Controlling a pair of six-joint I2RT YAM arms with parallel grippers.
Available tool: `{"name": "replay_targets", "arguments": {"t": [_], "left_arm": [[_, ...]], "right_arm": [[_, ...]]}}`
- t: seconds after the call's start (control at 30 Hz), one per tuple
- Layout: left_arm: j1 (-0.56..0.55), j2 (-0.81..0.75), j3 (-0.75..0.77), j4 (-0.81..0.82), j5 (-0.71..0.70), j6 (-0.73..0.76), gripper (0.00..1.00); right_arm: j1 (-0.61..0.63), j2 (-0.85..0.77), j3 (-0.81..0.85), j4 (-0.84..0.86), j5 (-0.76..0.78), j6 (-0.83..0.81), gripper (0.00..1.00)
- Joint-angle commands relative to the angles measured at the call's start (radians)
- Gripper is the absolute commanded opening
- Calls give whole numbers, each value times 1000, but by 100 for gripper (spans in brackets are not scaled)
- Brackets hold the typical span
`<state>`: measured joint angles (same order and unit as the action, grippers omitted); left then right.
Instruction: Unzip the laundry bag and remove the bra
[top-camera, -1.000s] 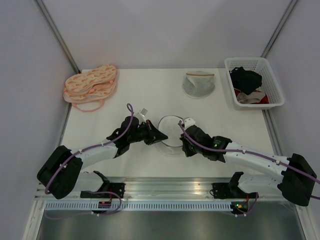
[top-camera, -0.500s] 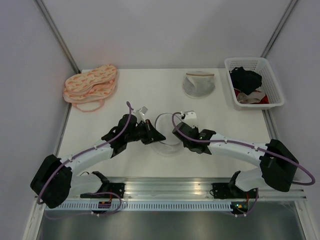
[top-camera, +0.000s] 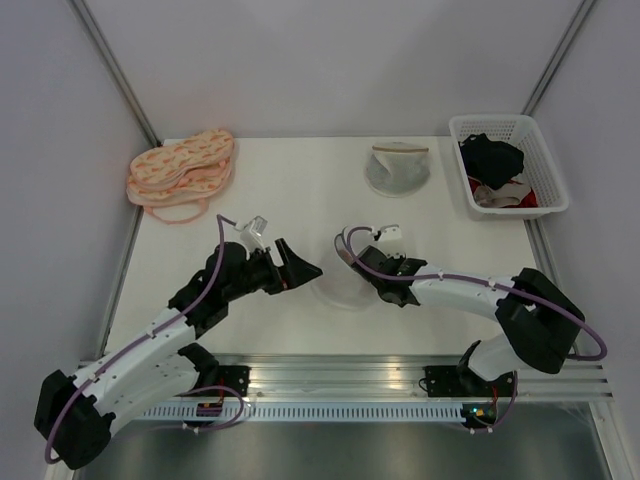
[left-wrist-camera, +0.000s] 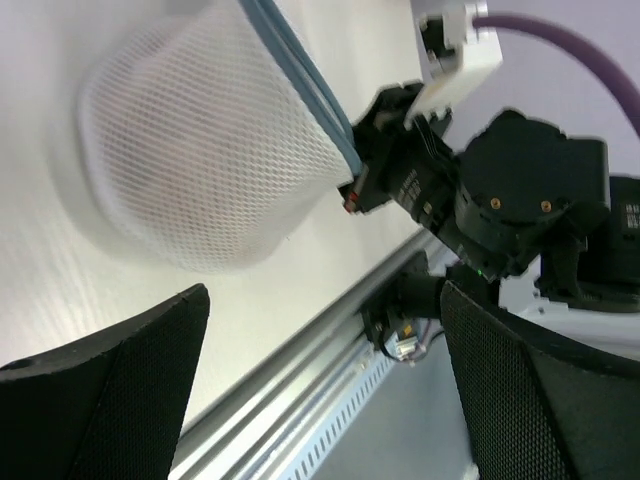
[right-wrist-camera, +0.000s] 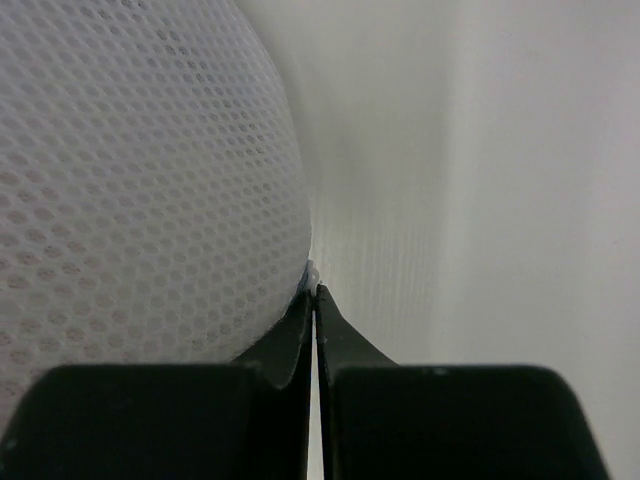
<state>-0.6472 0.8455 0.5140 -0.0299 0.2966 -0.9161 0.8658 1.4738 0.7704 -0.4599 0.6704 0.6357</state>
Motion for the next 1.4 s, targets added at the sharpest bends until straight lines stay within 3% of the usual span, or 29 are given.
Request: {"name": "replay_targets", "arguments": {"t": [0.0, 0.5, 0.7, 0.8, 0.9, 0.93, 1.0, 1.03, 1.07, 1.23, 1.27, 1.3, 1.33, 1.37], "left_arm": [[3, -46, -9, -102, -202, 25, 100], [3, 371, 95, 249, -134, 63, 100], [1, 530, 185, 263, -76, 106, 99], [1, 602, 199, 266, -67, 112, 94], [1, 656, 204, 263, -45, 121, 75], [1, 664, 204, 263, -39, 123, 59], [1, 679, 201, 260, -30, 125, 37], [1, 679, 195, 260, -28, 125, 15], [1, 669, 189, 262, -27, 123, 5], [1, 581, 155, 228, -63, 121, 2], [1, 564, 152, 219, -70, 123, 2], [1, 528, 147, 200, -76, 123, 2], [0, 515, 144, 188, -83, 126, 2], [1, 498, 143, 174, -86, 126, 2]], "right_arm": [[-1, 16, -20, 47, 17, -18, 0], [-1, 0, -85, 175, -100, -93, 1], [-2, -6, -85, 199, -132, -99, 0], [-1, -6, -83, 208, -137, -97, 1], [-1, -7, -83, 208, -137, -91, 0], [-1, -7, -85, 208, -135, -88, 0], [-1, -10, -88, 207, -132, -85, 0], [-1, -12, -89, 202, -124, -77, 1], [-1, -20, -88, 198, -121, -74, 0], [-1, -140, -86, 150, -121, -65, 0], [-1, -176, -79, 144, -143, -77, 4], [-1, -216, -74, 126, -169, -93, 13], [-1, -293, -65, 118, -239, -108, 35], [2, -331, -43, 106, -268, -135, 44]]}}
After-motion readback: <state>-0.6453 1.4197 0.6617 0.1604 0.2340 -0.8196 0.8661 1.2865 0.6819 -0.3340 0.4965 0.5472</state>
